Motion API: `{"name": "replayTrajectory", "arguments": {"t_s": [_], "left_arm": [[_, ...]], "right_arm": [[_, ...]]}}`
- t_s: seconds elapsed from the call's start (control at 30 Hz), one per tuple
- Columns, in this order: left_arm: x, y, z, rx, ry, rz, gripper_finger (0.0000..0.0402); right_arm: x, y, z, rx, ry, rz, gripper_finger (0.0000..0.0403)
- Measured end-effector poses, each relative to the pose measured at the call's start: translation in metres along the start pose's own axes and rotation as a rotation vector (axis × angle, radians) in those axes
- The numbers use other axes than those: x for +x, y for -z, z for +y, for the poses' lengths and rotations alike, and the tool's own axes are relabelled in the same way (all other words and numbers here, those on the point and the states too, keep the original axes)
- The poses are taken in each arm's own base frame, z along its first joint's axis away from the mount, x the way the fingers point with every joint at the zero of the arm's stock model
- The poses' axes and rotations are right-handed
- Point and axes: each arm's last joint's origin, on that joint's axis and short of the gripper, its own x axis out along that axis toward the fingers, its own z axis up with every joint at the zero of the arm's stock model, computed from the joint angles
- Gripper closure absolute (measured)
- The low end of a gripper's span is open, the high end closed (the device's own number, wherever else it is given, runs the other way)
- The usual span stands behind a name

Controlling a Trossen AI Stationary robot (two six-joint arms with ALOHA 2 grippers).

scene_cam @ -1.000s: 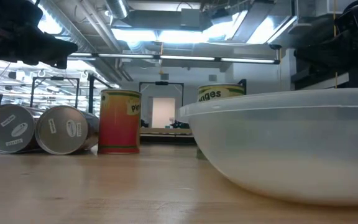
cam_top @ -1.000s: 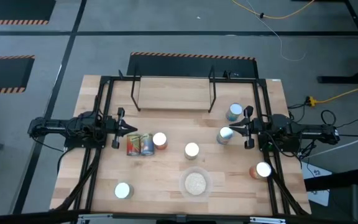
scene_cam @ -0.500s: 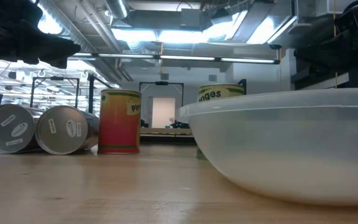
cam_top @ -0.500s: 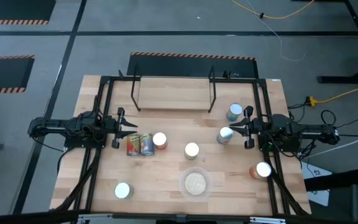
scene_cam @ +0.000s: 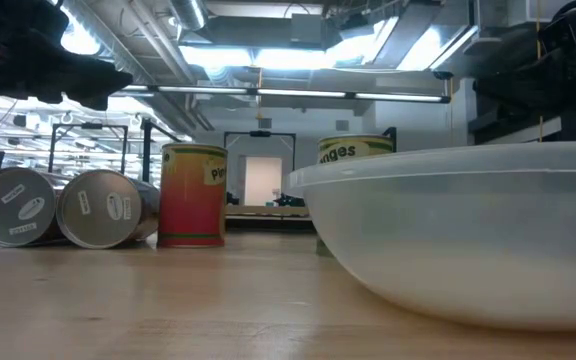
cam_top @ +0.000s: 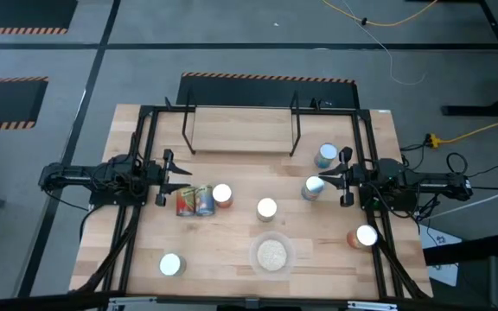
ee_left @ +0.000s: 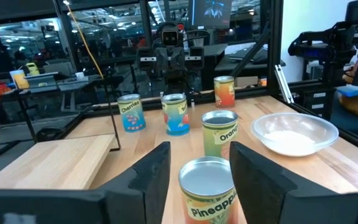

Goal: Pick and place cans onto a shelf
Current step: Put the canned green bean on the shelf

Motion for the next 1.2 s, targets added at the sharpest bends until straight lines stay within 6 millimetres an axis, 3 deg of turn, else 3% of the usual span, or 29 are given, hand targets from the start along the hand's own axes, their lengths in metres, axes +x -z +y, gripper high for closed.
{"name": "replayTrajectory", "arguments": {"t_s": [0.57, 1.2], "left_arm": [[0.0, 0.0003, 0.0002, -0.019, -0.007, 0.004, 0.0187], [0.0, -0.0004, 0.0014, -0.033, -0.046, -0.002, 0.0184]], "right_arm": [[0.0, 0.0, 0.0, 0.0, 0.0, 0.0, 0.0358], [0.0, 0.0, 0.0, 0.0, 0.0, 0.0, 0.0358]]}}
